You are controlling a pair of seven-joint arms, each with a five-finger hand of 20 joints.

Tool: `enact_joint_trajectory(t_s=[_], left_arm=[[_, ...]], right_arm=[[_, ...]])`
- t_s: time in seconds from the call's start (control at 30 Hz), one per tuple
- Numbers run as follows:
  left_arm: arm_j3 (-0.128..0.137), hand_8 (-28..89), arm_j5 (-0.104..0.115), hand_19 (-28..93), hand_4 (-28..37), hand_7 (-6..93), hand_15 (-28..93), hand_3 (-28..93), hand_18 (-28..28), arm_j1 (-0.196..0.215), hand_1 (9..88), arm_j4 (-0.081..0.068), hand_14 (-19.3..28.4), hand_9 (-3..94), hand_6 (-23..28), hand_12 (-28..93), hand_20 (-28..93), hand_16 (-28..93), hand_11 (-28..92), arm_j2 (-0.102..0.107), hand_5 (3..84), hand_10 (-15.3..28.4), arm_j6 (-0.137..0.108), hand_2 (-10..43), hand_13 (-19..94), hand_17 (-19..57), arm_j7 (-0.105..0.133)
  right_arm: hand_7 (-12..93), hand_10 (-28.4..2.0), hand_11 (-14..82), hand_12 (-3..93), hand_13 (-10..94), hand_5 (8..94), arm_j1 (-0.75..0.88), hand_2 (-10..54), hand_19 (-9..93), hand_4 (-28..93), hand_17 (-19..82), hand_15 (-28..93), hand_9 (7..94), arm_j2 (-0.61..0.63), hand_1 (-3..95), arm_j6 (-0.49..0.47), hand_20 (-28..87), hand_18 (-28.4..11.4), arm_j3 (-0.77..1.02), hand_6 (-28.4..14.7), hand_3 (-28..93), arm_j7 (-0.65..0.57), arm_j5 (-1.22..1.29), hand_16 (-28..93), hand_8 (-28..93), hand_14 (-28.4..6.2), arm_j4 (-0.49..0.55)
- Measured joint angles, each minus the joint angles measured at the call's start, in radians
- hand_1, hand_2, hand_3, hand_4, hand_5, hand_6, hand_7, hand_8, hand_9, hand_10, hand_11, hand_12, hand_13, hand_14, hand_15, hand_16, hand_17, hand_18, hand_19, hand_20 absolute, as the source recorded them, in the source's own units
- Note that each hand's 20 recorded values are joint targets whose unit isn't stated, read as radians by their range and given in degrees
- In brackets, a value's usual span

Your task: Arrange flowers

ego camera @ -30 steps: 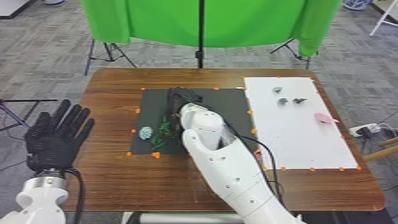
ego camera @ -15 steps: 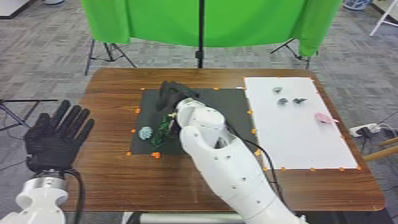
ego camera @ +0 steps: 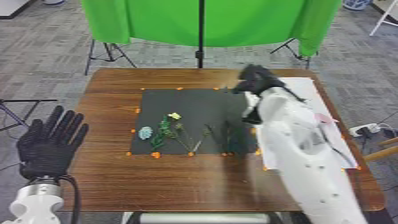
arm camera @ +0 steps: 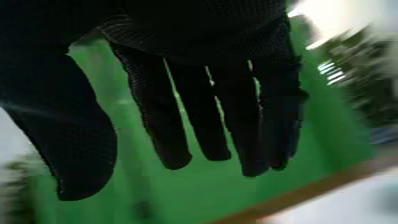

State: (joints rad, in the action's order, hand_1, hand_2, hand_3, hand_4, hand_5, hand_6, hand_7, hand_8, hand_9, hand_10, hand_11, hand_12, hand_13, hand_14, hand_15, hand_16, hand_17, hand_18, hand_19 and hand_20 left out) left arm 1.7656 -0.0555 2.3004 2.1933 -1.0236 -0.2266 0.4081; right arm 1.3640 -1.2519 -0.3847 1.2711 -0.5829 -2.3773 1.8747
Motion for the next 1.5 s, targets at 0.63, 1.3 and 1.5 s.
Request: enact_joint_trajectory(t_s=[0.63,1.3,1.5], left_arm=[[0.006,-9,-0.020,29,-28.3,9.8,18,80,12.6,0.009,27.9,0.001,12.4,37.7,7.8,10,13,-2,17,-0.003,43.1,13.7,-0.001,8.6,32,-4.6,0.000],[0.004,-9,-0.020,29,-28.3,9.7,18,80,12.5,0.013,27.7,0.001,12.4,37.8,7.9,10,13,-2,17,-0.007,43.2,13.8,-0.001,8.9,32,-4.7,0.000],[0.000,-9,-0.020,29,-28.3,9.9,18,80,12.5,0.013,27.7,0.002,12.4,37.7,7.8,10,13,-2,17,-0.007,43.2,13.7,-0.001,8.9,32,-4.6,0.001]], right_arm=[[17,-13.1,13.4,13.6,51,60.4,0.200,-9.5,79,-28,26,34,56.3,0.205,51.7,0.068,34,-21.8,0.254,-1.6,82,-0.124,-0.078,17,-13,-12.4,-0.136],[30,-10.8,7.0,37.6,69,79.0,0.215,-9.5,80,-28,30,32,85.2,0.250,61.2,0.471,40,-19.7,0.056,0.6,72,0.164,-0.045,42,3,-6.6,0.008],[31,-10.6,7.0,37.2,69,78.7,0.082,-9.5,80,-28,30,32,84.7,0.203,61.0,0.394,40,-19.4,-0.150,0.6,72,0.358,-0.025,41,3,-6.5,0.054]])
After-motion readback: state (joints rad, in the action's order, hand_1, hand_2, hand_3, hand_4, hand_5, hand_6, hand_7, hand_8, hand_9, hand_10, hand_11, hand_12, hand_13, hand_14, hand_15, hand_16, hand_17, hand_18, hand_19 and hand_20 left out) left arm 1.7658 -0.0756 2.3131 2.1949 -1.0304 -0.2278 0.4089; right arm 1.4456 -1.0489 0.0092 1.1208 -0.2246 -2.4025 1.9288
